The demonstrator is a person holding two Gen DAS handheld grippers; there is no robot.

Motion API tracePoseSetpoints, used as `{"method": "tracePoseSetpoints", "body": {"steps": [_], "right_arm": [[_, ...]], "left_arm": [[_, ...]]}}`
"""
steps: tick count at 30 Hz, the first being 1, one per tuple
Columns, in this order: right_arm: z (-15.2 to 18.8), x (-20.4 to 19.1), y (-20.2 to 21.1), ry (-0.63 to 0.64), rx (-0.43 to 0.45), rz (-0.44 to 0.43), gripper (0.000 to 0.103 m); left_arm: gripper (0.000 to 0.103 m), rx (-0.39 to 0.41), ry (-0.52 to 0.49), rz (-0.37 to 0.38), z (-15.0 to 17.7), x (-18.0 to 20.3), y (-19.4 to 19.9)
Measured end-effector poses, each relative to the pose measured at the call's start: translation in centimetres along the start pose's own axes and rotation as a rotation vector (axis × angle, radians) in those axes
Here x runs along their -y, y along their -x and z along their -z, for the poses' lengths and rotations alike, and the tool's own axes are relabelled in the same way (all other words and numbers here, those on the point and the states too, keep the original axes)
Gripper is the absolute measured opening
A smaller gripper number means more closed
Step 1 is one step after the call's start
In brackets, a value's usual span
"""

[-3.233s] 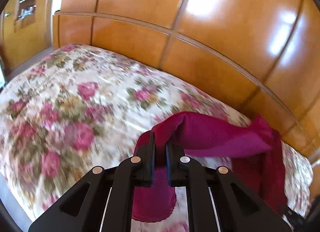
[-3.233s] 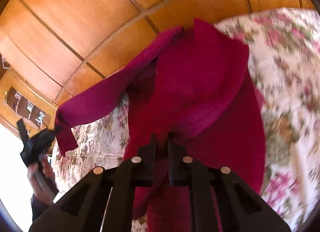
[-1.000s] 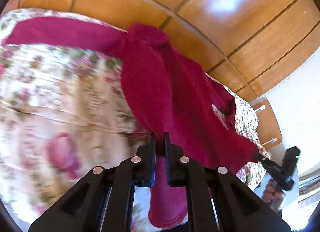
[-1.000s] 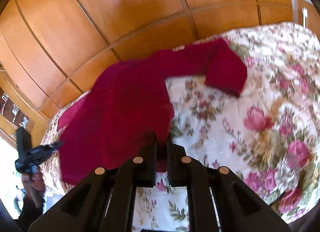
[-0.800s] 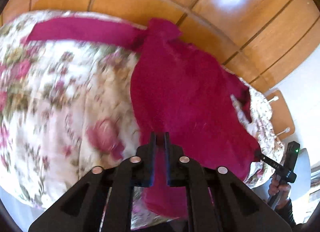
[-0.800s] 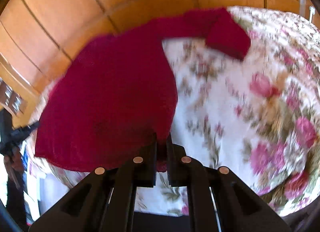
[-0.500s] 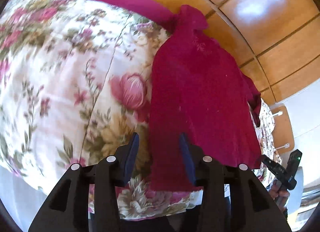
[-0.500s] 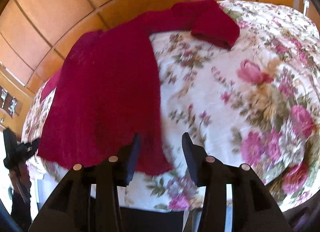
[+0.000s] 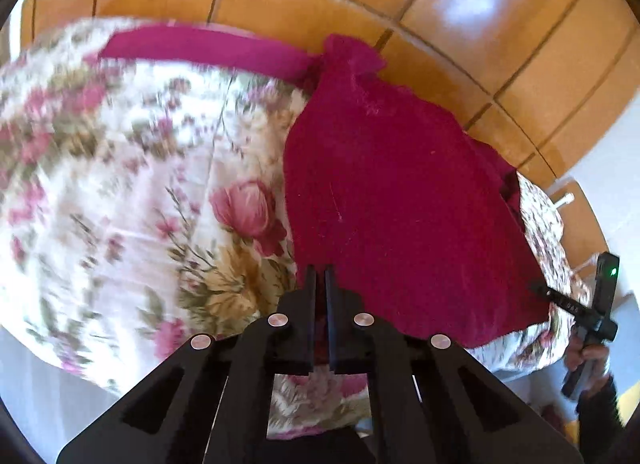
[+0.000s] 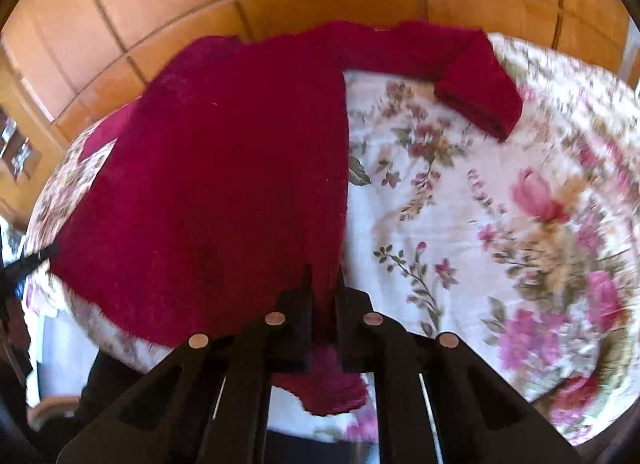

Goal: Fold small clothes

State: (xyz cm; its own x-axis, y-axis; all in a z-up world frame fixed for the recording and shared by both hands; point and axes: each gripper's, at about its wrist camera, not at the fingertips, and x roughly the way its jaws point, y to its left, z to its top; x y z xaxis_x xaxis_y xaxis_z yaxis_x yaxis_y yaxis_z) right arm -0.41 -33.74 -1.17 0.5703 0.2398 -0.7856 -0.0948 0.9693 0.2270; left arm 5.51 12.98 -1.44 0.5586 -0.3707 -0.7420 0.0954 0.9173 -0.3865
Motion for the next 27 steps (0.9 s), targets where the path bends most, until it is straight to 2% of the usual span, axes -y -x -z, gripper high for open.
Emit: {"method": "tracePoseSetpoints", "body": {"steps": [2, 5, 8, 10, 14, 16, 17, 18, 19, 20, 21, 22, 23, 24, 27], "right_arm": [[1.1, -0.4, 1.4, 0.053, -0.019, 0.004, 0.006], [3.3, -0.4, 0.7, 0.112, -0.101, 0.043, 0.006], [5.4, -0.2, -0.4, 0.127, -0.170, 0.082, 0.006], [5.9, -0.1, -0.6, 0.149, -0.188, 0.123, 0.006], [6.0, -0.3, -0.9, 0.204, -0.208, 0.172, 0.007], [5.5, -0.9, -0.8, 0.243, -0.204, 0.203, 0.015], [5.3, -0.9, -0.8, 0.240, -0.200, 0.208, 0.026], [4.7, -1.0, -0.5, 0.235, -0.178, 0.219, 0.042], [4.0, -1.3, -0.2, 0.234, -0.147, 0.231, 0.052], [3.2, -1.7, 0.3, 0.231, -0.106, 0.242, 0.064], [2.4, -2.2, 0.7, 0.227, -0.063, 0.242, 0.064], [1.5, -2.8, 1.0, 0.223, -0.022, 0.227, 0.064], [0.9, -3.2, 0.9, 0.217, -0.001, 0.211, 0.067], [-0.3, -4.0, 0.6, 0.203, 0.030, 0.183, 0.071], [-2.7, -6.7, -1.2, 0.167, 0.077, 0.088, 0.071]], "left_arm": [[0.002, -0.001, -0.083, -0.040, 0.6, 0.6, 1.7], [0.003, -0.052, -0.102, -0.045, 2.0, 0.1, 2.0], [0.003, -0.060, 0.023, -0.007, 3.5, -2.5, 2.2], [0.003, -0.053, 0.093, -0.016, 3.8, -3.9, 2.1], [0.003, -0.079, 0.141, 0.016, 4.3, -4.6, 0.8], [0.003, -0.102, 0.121, 0.000, 4.4, -4.0, -0.1], [0.003, -0.098, 0.117, -0.015, 4.4, -3.8, -0.3], [0.003, -0.091, 0.121, -0.015, 4.0, -3.8, -0.4], [0.003, -0.075, 0.135, -0.018, 3.3, -4.1, -0.4], [0.007, -0.064, 0.145, -0.030, 2.8, -4.3, -0.4], [0.022, -0.043, 0.174, -0.052, 1.9, -5.2, -0.4], [0.027, -0.013, 0.221, -0.070, 0.9, -6.3, -0.2], [0.037, 0.026, 0.280, -0.092, -0.1, -7.7, 0.0], [0.041, 0.057, 0.319, -0.110, -0.9, -9.0, 0.1], [0.041, 0.116, 0.389, -0.214, -4.1, -12.3, 0.0]]}}
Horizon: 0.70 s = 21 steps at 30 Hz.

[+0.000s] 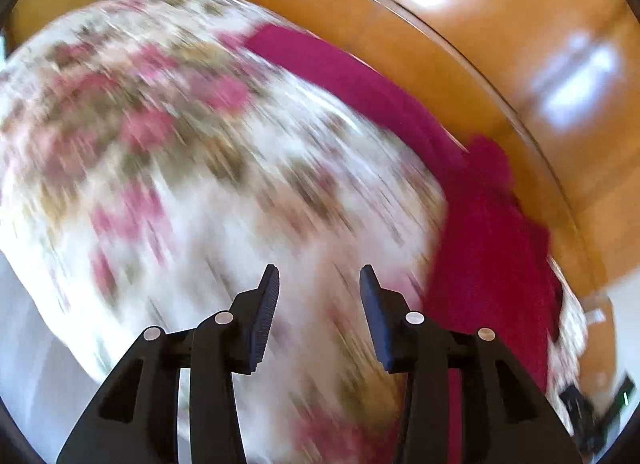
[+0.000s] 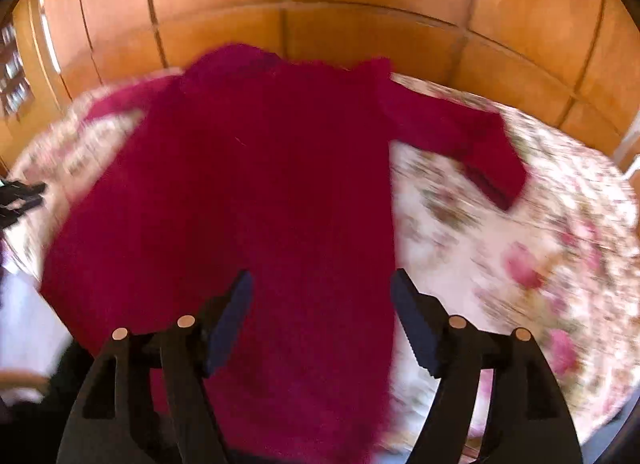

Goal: Fold small clothes

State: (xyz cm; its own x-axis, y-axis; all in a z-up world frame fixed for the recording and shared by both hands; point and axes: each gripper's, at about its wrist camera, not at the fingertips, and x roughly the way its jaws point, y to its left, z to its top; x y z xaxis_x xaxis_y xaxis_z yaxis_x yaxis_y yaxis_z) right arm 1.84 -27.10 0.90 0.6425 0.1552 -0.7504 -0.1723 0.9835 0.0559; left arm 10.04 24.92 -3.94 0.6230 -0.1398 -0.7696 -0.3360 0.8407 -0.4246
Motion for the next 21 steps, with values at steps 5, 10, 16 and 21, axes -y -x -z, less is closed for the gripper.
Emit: {"method": "tracePoseSetpoints", "body": {"steps": [5, 10, 16, 21], "right_arm": [[-2.5, -5.7, -4.5, 0.029, 0.017, -0.101, 0.071], [-3.2, -8.6, -8.1, 0.031, -0.003, -0.130, 0.071], [-1.8, -8.8, -10.8, 0.007, -0.018, -0.158, 0.088], [-1.7, -9.9, -11.5, 0.083, -0.029, -0.144, 0.101]], "left_arm": [[0.041, 0.075, 0.138, -0.104, -7.6, -3.5, -2.9], [0.041, 0.097, 0.127, -0.214, -14.6, -5.1, -6.3], [0.041, 0.073, 0.088, -0.241, -19.3, -5.1, -9.8], [0.041, 0.040, 0.092, -0.262, -21.4, -5.3, -13.2]]}}
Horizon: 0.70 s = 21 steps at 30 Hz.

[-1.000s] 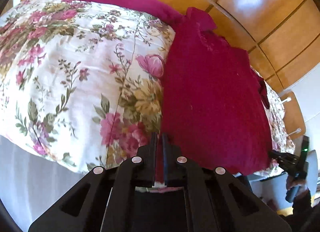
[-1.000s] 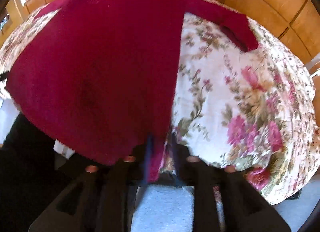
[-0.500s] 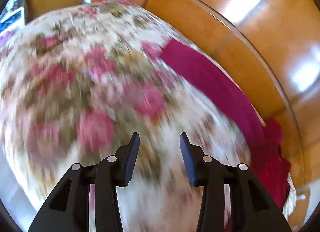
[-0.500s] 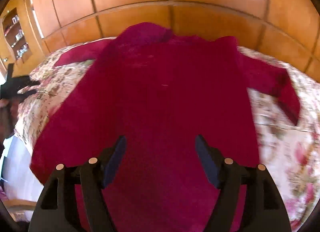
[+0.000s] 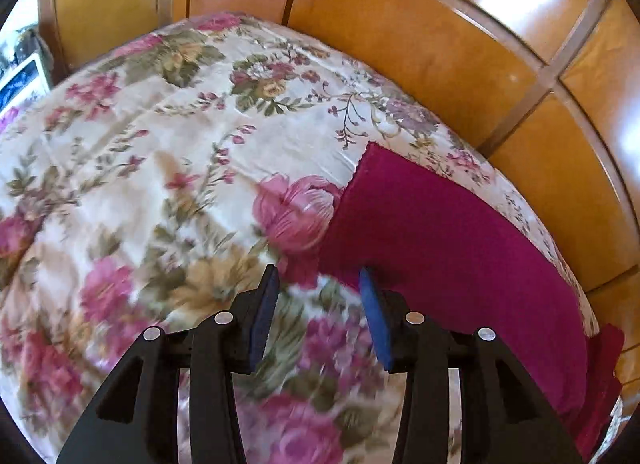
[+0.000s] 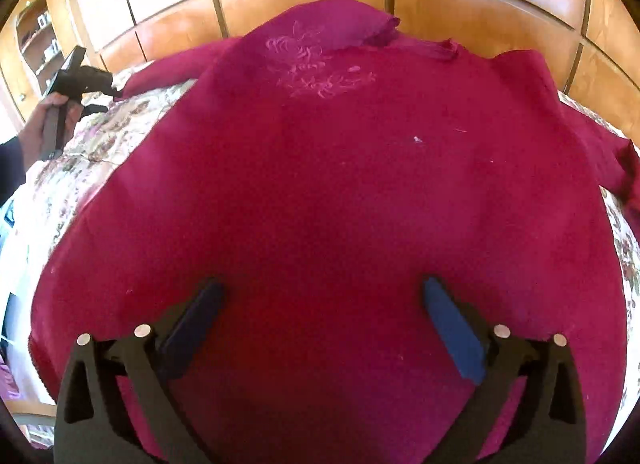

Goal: Fold small clothes

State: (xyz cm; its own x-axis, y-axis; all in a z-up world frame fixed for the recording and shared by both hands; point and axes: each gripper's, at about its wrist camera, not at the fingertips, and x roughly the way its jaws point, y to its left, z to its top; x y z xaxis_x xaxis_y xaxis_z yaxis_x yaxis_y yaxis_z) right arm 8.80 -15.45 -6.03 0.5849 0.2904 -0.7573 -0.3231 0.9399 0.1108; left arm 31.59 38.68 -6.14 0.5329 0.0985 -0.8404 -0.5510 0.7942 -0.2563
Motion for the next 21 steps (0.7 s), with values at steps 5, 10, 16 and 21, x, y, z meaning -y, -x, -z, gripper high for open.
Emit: {"method": "tracePoseSetpoints", "body": {"steps": [5, 10, 16, 21], "right_arm": [[0.2, -0.1, 0.0, -0.005, 0.019, -0.002, 0.101], [0.3, -0.1, 0.0, -0.005, 0.034, 0.002, 0.101], [0.4, -0.1, 0.2, -0.006, 0.052, 0.005, 0.101], [0.6, -0.1, 0.4, -0.008, 0.061, 0.009, 0.101]], "left_arm": [[0.008, 0.081, -0.046, 0.002, 0.7, 1.1, 1.9], [0.007, 0.214, -0.007, 0.030, 3.6, -1.3, 7.7], [0.007, 0.219, 0.069, -0.137, 8.0, -7.6, 10.2], [0.007, 0.149, 0.121, -0.205, 9.7, -10.3, 8.6]]}}
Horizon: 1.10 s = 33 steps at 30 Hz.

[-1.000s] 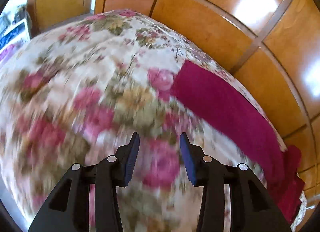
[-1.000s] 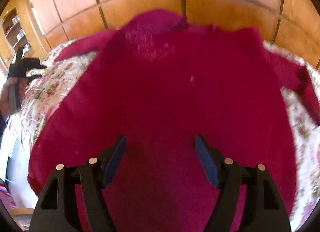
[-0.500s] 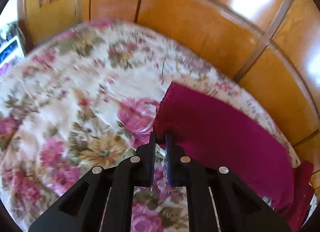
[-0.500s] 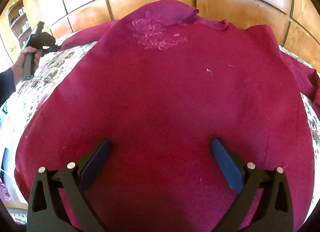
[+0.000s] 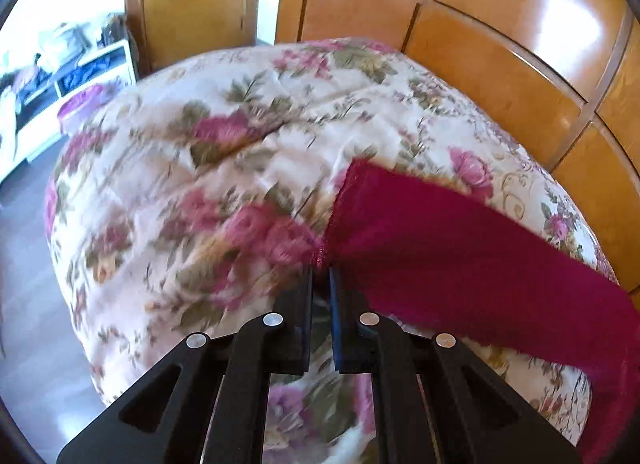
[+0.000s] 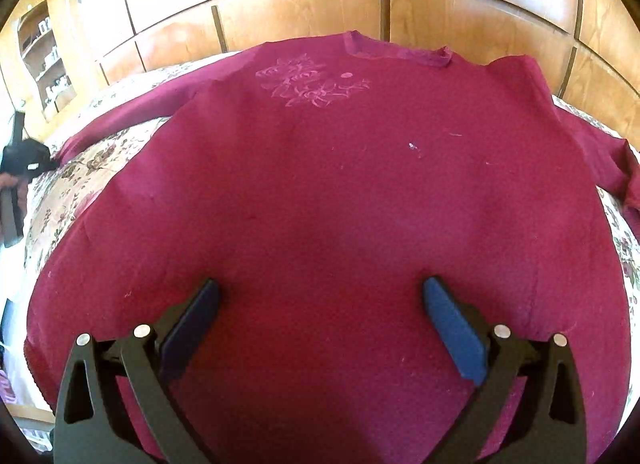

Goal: Fold small clothes

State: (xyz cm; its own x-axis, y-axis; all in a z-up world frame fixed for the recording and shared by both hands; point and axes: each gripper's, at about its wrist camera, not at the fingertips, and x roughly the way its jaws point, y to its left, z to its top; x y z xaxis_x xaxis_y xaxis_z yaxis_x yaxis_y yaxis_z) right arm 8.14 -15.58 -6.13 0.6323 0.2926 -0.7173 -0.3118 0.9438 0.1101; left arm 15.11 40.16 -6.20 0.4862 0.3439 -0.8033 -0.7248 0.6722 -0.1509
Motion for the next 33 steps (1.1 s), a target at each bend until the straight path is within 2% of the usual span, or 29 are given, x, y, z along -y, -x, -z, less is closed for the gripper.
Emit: {"method": "tracePoseSetpoints", "body": {"steps": [3, 7, 10, 11, 14, 15, 20, 26, 27, 29, 31, 32, 33], "right_arm": [[0.1, 0.1, 0.1, -0.002, 0.006, 0.000, 0.101], [0.3, 0.1, 0.3, -0.001, 0.012, -0.001, 0.101], [0.3, 0.1, 0.5, 0.000, 0.019, -0.001, 0.101], [0.4, 0.0, 0.6, 0.001, 0.021, 0.000, 0.101], [0.4, 0.0, 0.7, 0.003, 0.023, -0.001, 0.101], [0.4, 0.0, 0.7, 0.001, 0.025, -0.003, 0.101], [0.7, 0.1, 0.8, -0.003, 0.040, -0.012, 0.101], [0.8, 0.3, 1.0, -0.008, 0.054, -0.026, 0.101], [0.9, 0.3, 1.0, -0.008, 0.055, -0.027, 0.101], [0.9, 0.3, 1.0, -0.007, 0.058, -0.029, 0.101], [0.9, 0.3, 1.1, -0.009, 0.062, -0.032, 0.101], [1.0, 0.3, 1.1, -0.010, 0.064, -0.034, 0.101], [1.0, 0.4, 1.1, -0.011, 0.066, -0.036, 0.101]], "left_arm": [[0.007, 0.005, -0.021, -0.027, 0.3, 0.7, 0.9], [0.008, 0.006, -0.055, 0.075, 0.7, 1.6, 3.5], [0.008, -0.025, -0.085, 0.235, 2.5, 2.2, 6.1], [0.008, -0.061, -0.116, 0.328, 3.8, 2.6, 7.2], [0.008, -0.133, -0.216, 0.489, 7.8, 3.6, 9.8], [0.008, -0.188, -0.270, 0.566, 9.9, 4.1, 10.8], [0.008, -0.345, -0.403, 0.738, 17.3, 4.6, 14.4], [0.010, -0.479, -0.434, 0.809, 22.4, 4.9, 15.3], [0.031, -0.493, -0.429, 0.816, 22.9, 5.1, 15.4], [0.060, -0.506, -0.370, 0.834, 23.4, 5.0, 15.3], [0.062, -0.512, -0.322, 0.843, 23.5, 5.1, 14.7], [0.060, -0.497, -0.326, 0.820, 23.5, 5.4, 14.7], [0.046, -0.488, -0.335, 0.808, 23.6, 5.6, 14.7]]}}
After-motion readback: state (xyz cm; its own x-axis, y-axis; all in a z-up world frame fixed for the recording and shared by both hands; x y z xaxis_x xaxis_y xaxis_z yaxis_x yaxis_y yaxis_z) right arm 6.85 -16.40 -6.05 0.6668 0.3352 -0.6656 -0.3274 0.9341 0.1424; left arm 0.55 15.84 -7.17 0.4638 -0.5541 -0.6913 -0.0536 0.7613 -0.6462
